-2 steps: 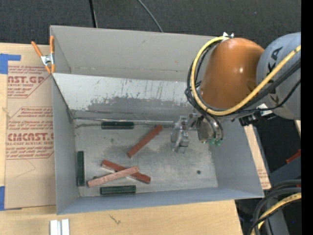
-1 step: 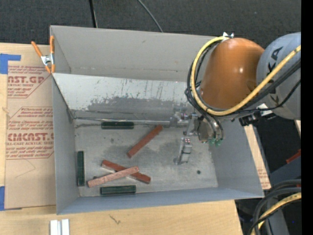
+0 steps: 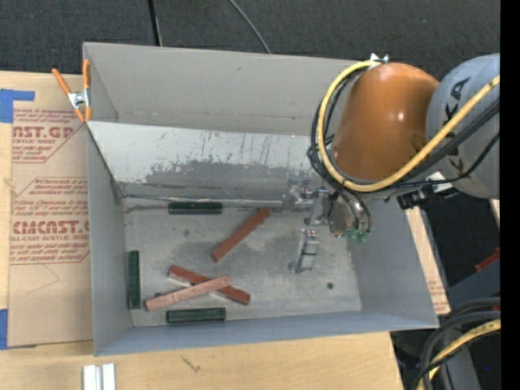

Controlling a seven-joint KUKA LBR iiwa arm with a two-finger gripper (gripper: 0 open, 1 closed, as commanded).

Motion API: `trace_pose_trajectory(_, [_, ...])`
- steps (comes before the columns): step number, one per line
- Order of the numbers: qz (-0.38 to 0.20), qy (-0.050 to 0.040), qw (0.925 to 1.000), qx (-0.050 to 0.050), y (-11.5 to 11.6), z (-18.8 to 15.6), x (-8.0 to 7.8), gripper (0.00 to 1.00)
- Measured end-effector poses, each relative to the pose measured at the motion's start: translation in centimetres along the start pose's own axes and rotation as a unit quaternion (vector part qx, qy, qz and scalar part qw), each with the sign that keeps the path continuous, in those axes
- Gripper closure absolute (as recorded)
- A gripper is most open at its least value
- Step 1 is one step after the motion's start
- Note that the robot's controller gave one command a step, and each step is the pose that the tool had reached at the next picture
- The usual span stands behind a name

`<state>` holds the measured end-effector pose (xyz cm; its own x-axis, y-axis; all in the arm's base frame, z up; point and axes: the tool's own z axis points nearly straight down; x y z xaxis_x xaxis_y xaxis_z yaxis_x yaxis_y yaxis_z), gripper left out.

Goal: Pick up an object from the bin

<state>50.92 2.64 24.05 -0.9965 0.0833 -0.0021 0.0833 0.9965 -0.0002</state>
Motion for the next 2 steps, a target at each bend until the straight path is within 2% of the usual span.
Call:
trace_pose_trajectory(1, [-0.026,-0.0045,0.9997,0.000,2.1,4.1,-2.6,0.00])
trace_pose_trajectory(2, [-0.097,0.0017,0.9953,0.000,4.9,6.5,-6.2,0.00])
